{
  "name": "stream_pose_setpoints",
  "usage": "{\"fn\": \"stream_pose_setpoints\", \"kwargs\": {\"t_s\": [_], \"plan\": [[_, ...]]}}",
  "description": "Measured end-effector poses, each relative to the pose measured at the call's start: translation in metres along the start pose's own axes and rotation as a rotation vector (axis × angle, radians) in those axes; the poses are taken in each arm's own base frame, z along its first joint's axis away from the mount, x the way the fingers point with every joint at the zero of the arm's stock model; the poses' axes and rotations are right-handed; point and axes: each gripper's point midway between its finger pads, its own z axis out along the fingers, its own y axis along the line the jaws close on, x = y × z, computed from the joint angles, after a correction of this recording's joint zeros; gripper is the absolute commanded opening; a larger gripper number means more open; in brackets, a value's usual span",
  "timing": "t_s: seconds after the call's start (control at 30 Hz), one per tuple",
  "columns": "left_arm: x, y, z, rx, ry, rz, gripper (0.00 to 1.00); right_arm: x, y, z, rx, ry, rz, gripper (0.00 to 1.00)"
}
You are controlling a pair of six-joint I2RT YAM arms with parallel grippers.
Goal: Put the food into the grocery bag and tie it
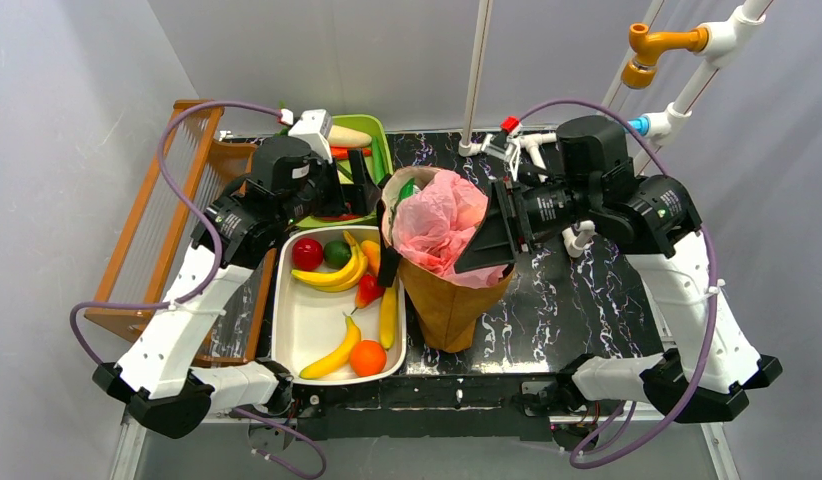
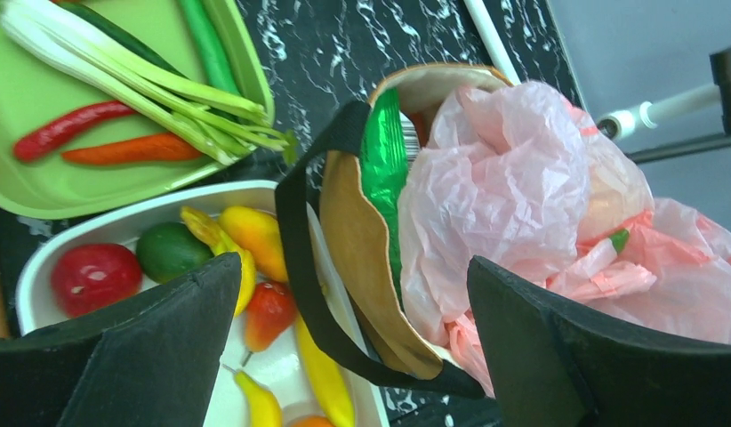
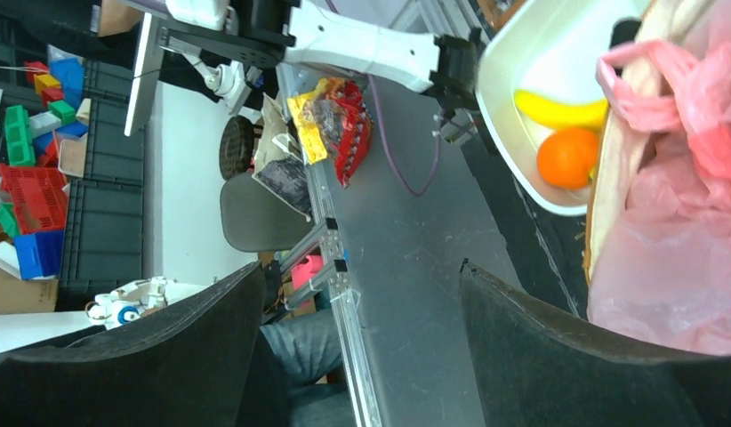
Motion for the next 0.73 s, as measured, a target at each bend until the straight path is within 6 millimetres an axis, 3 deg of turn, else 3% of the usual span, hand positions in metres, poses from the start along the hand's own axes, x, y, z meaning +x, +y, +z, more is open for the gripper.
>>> {"fn": "stream_pose_setpoints", "kwargs": {"t_s": [0.17,0.53,0.73], "plan": [[-0.015,0.008,-0.011,-0.056,-0.048,0.009,0.98,-0.018,0.023,-0.003,-0.048,-0.046,-0.07,0.88],[-0.02,0.014,-0.04,-0.05,-0.126,0.028,0.98,-0.041,0.076,-0.017,-0.213,-0.155,-0.19,0.89],[-0.019,0.017,-0.033,-0.072,-0.114,0.036,0.98,-0.043,0.107,-0.036,-0.28,-0.244,-0.31,0.9]]}}
